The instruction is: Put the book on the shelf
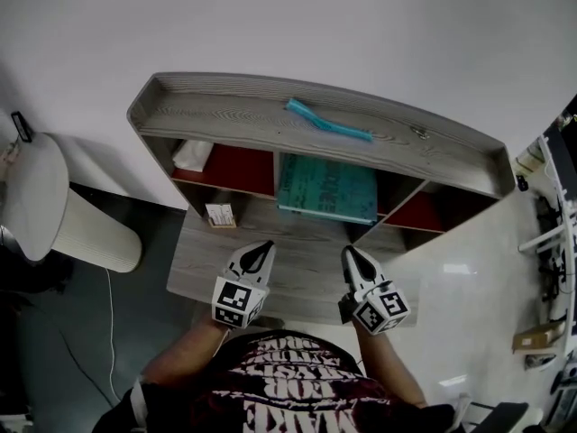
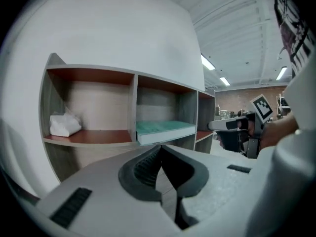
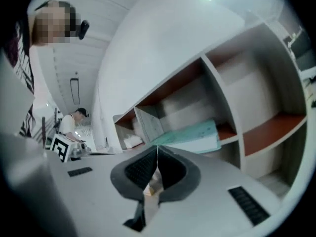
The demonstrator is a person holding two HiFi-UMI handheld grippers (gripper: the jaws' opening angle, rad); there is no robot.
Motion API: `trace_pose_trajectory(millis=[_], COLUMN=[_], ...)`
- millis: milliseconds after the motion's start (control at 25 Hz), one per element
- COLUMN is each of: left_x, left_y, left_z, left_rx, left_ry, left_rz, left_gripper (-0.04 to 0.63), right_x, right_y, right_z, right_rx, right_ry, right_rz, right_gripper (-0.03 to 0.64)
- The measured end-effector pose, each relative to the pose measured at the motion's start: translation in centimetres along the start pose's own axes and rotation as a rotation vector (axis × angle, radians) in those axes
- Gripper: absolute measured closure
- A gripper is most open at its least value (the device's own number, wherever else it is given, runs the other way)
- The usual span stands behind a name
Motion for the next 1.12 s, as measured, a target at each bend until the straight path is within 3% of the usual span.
trace_pose_trajectory(millis=[40, 200, 360, 520, 800, 1120], left_x=[0.4, 1.8, 2.7, 4.2, 5.8, 4.3], left_y=[-0.3, -1.8, -3.1, -3.9, -4.7, -5.3], left_z=[0.4, 2.0, 3.6, 5.5, 9.6, 13.2], left_rx=[0.012, 0.049, 0.067, 0.104, 0.193, 0.281], left_ry=[-0.012, -0.058, -0.091, -0.128, -0.186, -0.158], left_rz=[-0.001, -0.001, -0.011, -0.024, -0.042, -0.059], left_gripper=[0.591, 0.591, 0.591, 0.591, 0.591, 0.591], right_x=[0.4, 2.5, 4.0, 5.6, 6.4, 5.3], right_y=[0.3, 1.6, 2.2, 3.1, 3.5, 4.0], right_z=[0.8, 3.5, 5.9, 8.2, 11.0, 13.3], right_rx=[-0.018, -0.027, -0.045, -0.014, 0.016, 0.055], right_ry=[-0.023, -0.101, -0.116, -0.177, -0.155, -0.136], right_rz=[0.06, 0.218, 0.351, 0.401, 0.429, 0.402], right_gripper=[0.612, 0.614, 0.614, 0.614, 0.614, 0.614])
Point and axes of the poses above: the fingertips, and each gripper's own axes: z backward along the fingers, y to its left, x out of its top, the point moved 7 cm from there along z, backward along the fingers, and after that the axes turned 3 degrees about -z, right-handed, at the moved point
